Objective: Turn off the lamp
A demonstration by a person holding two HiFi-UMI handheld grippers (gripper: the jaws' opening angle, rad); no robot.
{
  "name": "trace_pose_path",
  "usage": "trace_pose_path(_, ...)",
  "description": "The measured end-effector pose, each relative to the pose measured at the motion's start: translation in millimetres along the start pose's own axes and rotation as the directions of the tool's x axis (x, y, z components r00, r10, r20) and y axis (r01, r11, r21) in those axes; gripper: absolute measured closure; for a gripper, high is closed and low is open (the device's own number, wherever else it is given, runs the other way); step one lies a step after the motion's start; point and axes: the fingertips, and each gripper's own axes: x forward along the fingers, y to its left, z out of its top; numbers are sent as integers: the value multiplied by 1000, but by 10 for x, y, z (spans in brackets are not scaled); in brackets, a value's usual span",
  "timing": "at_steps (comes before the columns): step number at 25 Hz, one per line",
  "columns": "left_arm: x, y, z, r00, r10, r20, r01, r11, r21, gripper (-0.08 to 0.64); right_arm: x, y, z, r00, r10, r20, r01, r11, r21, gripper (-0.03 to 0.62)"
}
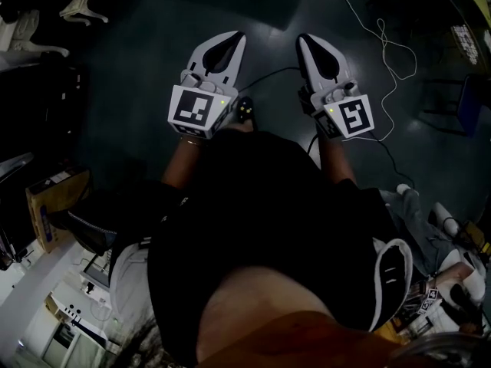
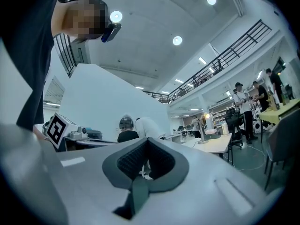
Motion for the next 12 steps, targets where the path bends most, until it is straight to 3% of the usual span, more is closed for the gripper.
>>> trace_pose_path(12, 131, 548, -67, 1000, -7, -9, 7, 1000, -22, 565, 532, -35, -147, 999, -15, -29, 15, 1000, -1, 609)
